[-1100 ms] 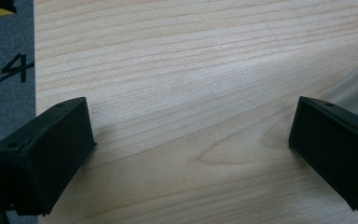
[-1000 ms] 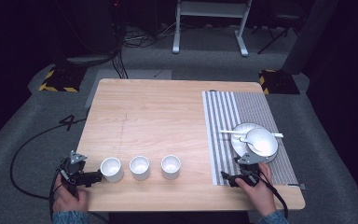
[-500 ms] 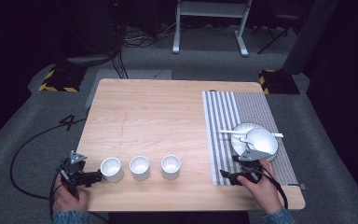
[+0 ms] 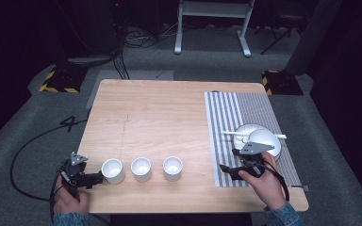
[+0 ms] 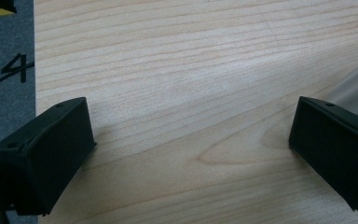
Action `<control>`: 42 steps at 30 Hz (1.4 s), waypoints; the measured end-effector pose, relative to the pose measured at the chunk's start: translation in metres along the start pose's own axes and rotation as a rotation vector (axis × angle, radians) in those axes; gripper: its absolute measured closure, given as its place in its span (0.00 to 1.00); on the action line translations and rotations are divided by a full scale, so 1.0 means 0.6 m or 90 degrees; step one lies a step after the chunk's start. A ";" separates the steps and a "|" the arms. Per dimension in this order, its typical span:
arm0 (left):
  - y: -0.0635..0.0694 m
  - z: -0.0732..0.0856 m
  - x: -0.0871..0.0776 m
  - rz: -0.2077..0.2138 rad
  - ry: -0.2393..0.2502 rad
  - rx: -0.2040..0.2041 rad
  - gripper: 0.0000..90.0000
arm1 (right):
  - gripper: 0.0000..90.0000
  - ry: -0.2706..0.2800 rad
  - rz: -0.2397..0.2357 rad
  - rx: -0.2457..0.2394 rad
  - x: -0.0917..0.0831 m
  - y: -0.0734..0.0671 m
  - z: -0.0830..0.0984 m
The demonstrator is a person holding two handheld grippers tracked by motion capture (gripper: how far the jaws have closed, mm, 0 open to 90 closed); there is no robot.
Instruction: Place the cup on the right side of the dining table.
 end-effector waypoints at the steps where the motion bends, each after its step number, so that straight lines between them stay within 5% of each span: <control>1: 0.000 0.000 0.000 0.000 0.000 0.000 0.00 | 0.20 0.000 0.000 -0.001 0.001 0.001 -0.005; 18: 0.000 0.000 0.000 0.000 0.000 0.000 0.00 | 0.20 -0.032 -0.031 -0.052 0.046 -0.011 -0.063; 42: 0.000 0.000 0.000 0.000 0.000 0.000 0.00 | 0.18 -0.005 -0.115 -0.116 0.124 -0.102 -0.174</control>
Point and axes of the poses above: each handheld gripper's, and its own axes: x roughly forward along the jaws, z roughly out of its underside, y roughly to its right, the point moved 8 cm from there along x, roughly forward along the jaws, and after that the axes turned 12 degrees about -x, right-handed, at the moved point
